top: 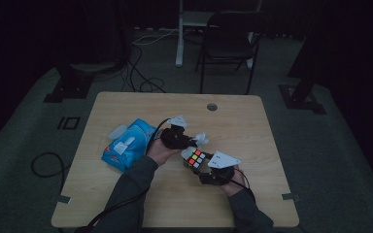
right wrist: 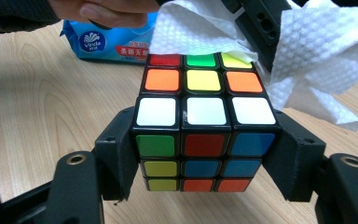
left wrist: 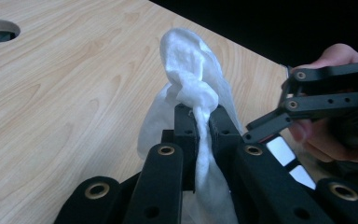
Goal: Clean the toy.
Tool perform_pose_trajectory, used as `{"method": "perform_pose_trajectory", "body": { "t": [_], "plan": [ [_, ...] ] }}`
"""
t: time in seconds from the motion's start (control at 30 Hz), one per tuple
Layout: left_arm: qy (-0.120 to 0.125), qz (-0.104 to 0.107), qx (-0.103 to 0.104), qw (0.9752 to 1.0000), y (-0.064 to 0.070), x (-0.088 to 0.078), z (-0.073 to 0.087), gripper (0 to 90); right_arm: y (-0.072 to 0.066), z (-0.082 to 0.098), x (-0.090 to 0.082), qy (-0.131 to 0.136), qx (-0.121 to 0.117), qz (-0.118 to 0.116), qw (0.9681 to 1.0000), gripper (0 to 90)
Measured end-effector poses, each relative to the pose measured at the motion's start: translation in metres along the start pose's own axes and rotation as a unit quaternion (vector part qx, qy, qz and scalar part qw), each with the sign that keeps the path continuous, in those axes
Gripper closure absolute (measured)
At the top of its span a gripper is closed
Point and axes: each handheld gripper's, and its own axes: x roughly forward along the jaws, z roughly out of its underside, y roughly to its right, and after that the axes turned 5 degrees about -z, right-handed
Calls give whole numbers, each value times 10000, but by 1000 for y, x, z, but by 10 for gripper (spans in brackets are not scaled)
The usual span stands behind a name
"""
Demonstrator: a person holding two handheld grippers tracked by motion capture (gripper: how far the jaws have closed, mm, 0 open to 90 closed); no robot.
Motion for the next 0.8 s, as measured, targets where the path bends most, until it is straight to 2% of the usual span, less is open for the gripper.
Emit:
{"method": "perform_pose_trajectory", "body": {
  "t": [0.6,0.8],
  "plan": [
    [-55,-53,-149,9999,-13,7,1,859,-1,-1,-1,53,-11,-22,10000,346],
    [17,-141,-189,9997,-15,0,3,859,3,0,-3,44,44,42,10000,346]
  ]
}}
